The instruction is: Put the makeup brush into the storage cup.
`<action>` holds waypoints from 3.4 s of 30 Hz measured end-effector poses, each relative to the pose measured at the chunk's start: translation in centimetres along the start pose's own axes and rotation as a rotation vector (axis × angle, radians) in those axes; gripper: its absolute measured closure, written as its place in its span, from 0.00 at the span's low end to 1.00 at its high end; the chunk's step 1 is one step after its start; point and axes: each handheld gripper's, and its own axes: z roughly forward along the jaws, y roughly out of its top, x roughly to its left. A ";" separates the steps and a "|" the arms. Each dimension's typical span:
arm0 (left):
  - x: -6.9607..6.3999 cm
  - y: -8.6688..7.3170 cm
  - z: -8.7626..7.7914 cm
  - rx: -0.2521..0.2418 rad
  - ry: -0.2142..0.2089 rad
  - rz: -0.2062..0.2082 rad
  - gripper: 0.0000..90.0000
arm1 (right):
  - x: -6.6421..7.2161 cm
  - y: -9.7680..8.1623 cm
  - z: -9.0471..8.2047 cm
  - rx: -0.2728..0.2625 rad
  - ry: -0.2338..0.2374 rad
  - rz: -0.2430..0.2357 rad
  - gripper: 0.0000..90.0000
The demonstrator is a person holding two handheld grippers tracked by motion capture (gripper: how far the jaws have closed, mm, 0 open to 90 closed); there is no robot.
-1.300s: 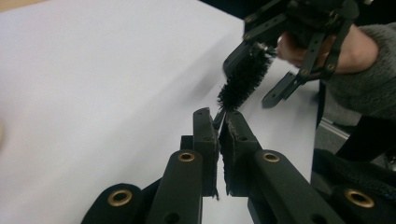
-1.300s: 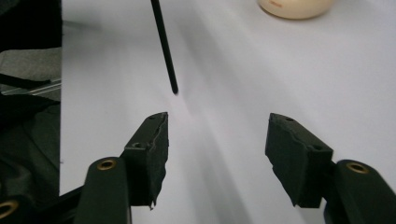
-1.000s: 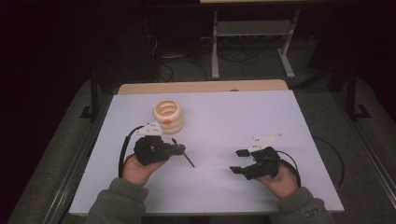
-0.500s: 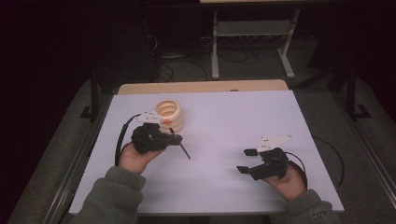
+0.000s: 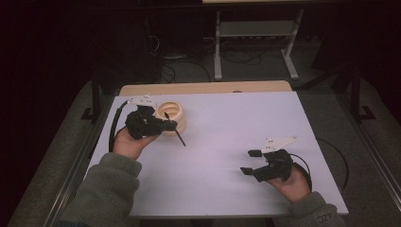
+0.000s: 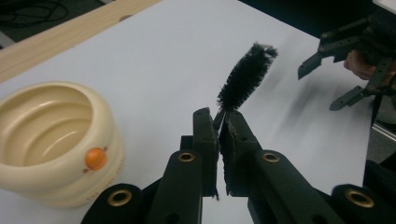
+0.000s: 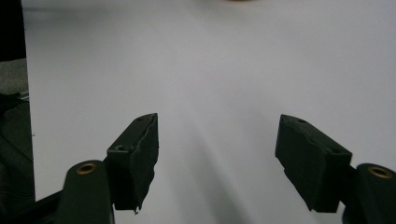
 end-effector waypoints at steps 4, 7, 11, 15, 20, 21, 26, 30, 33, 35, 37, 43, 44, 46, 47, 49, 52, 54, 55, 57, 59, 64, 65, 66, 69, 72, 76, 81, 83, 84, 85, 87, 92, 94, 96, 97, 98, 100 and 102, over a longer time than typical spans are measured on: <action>0.6 0.7 -0.5 -0.007 0.010 -0.007 0.95 | 0.0 0.0 0.0 0.001 0.000 0.003 0.32; 1.0 1.3 -0.9 -0.015 0.015 -0.014 0.94 | -0.1 0.0 0.0 -0.001 -0.001 0.000 0.32; 1.4 2.2 -1.2 -0.018 0.037 -0.022 0.94 | -0.1 0.0 0.0 -0.001 -0.003 0.010 0.32; 1.8 2.9 -1.6 -0.017 0.064 -0.018 0.94 | -0.1 0.0 -0.1 -0.006 -0.007 0.012 0.31; 2.6 3.7 -1.8 -0.026 0.091 -0.038 0.94 | -0.3 0.1 -0.1 -0.012 -0.010 0.015 0.30; 2.7 3.9 -1.8 -0.026 0.097 -0.042 0.94 | -0.3 0.1 -0.1 -0.012 -0.010 0.015 0.30; 3.5 4.5 -1.9 -0.040 0.107 -0.065 0.95 | -0.4 0.1 -0.2 -0.018 -0.012 0.021 0.29; 4.3 4.9 -2.1 -0.034 0.133 -0.081 0.94 | -0.5 0.1 -0.2 -0.025 -0.015 0.025 0.29; 4.7 5.1 -2.4 -0.044 0.145 -0.094 0.94 | -0.5 0.1 -0.2 -0.026 -0.016 0.025 0.29; 4.9 5.4 -2.6 -0.048 0.157 -0.103 0.94 | -0.5 0.1 -0.2 -0.027 -0.016 0.024 0.29; 5.2 5.7 -2.6 -0.048 0.171 -0.106 0.95 | -0.5 0.1 -0.2 -0.026 -0.015 0.024 0.29; 5.7 6.1 -2.4 -0.052 0.197 -0.118 0.94 | -0.5 0.1 -0.3 -0.029 -0.014 0.022 0.29; 5.8 6.1 -2.2 -0.051 0.203 -0.122 0.94 | -0.6 0.1 -0.3 -0.029 -0.014 0.023 0.29; 6.1 6.1 -2.0 -0.035 0.216 -0.121 0.94 | -0.6 0.1 -0.3 -0.030 -0.012 0.023 0.29; 6.2 6.0 -1.7 -0.032 0.225 -0.125 0.94 | -0.6 0.1 -0.3 -0.029 -0.011 0.023 0.29; 6.4 6.0 -1.5 -0.022 0.233 -0.130 0.94 | -0.6 0.1 -0.3 -0.029 -0.010 0.027 0.29; 6.7 5.9 -1.2 -0.019 0.243 -0.134 0.94 | -0.6 0.1 -0.3 -0.032 -0.009 0.027 0.29; 6.8 5.8 -1.1 -0.016 0.251 -0.138 0.94 | -0.7 0.1 -0.3 -0.033 -0.008 0.027 0.29; 6.9 5.7 -1.1 -0.013 0.255 -0.138 0.94 | -0.7 0.1 -0.3 -0.033 -0.007 0.028 0.29; 7.0 5.6 -1.0 -0.015 0.259 -0.149 0.94 | -0.7 0.1 -0.3 -0.033 -0.008 0.027 0.29; 7.1 5.4 -0.9 -0.020 0.259 -0.157 0.94 | -0.7 0.1 -0.3 -0.033 -0.008 0.027 0.29; 7.6 4.7 -0.7 -0.014 0.268 -0.167 0.94 | -0.7 0.1 -0.3 -0.033 -0.006 0.025 0.29; 7.6 4.6 -0.7 -0.016 0.270 -0.173 0.94 | -0.7 0.1 -0.3 -0.035 -0.006 0.025 0.29; 7.8 4.4 -0.6 -0.020 0.264 -0.181 0.94 | -0.7 0.1 -0.3 -0.035 -0.008 0.025 0.29; 7.9 4.2 -0.5 -0.021 0.267 -0.187 0.94 | -0.7 0.1 -0.2 -0.034 -0.008 0.025 0.29; 7.9 4.0 -0.3 -0.022 0.269 -0.194 0.94 | -0.7 0.1 -0.2 -0.032 -0.006 0.030 0.29; 7.9 3.7 0.1 -0.020 0.266 -0.197 0.94 | -0.7 0.1 -0.2 -0.032 -0.008 0.026 0.29; 8.0 3.1 0.7 -0.016 0.262 -0.203 0.94 | -0.7 0.1 -0.3 -0.034 -0.008 0.028 0.29; 8.0 2.9 0.8 -0.018 0.263 -0.210 0.94 | -0.7 0.1 -0.3 -0.034 -0.008 0.029 0.29; 8.1 2.7 0.9 -0.020 0.261 -0.212 0.94 | -0.7 0.1 -0.3 -0.035 -0.008 0.028 0.29; 8.1 2.6 0.9 -0.019 0.262 -0.214 0.94 | -0.7 0.1 -0.3 -0.035 -0.008 0.027 0.29; 8.1 2.4 1.0 -0.023 0.267 -0.217 0.94 | -0.8 0.1 -0.2 -0.034 -0.008 0.026 0.29; 8.3 1.7 1.2 -0.021 0.272 -0.226 0.94 | -0.7 0.1 -0.2 -0.031 -0.008 0.029 0.29; 8.3 1.5 1.3 -0.022 0.273 -0.228 0.94 | -0.7 0.1 -0.2 -0.028 -0.006 0.030 0.29; 8.3 1.3 1.5 -0.028 0.271 -0.235 0.94 | -0.7 0.1 -0.2 -0.028 -0.005 0.030 0.29; 8.3 1.2 1.5 -0.021 0.273 -0.230 0.94 | -0.7 0.1 -0.2 -0.027 -0.006 0.030 0.29; 8.3 1.1 1.6 -0.023 0.274 -0.233 0.94 | -0.7 0.1 -0.2 -0.027 -0.005 0.030 0.29; 8.3 0.9 1.7 -0.024 0.275 -0.237 0.94 | -0.7 0.1 -0.2 -0.027 -0.005 0.029 0.29; 8.4 0.8 1.8 -0.021 0.273 -0.239 0.94 | -0.7 0.1 -0.2 -0.027 -0.005 0.030 0.29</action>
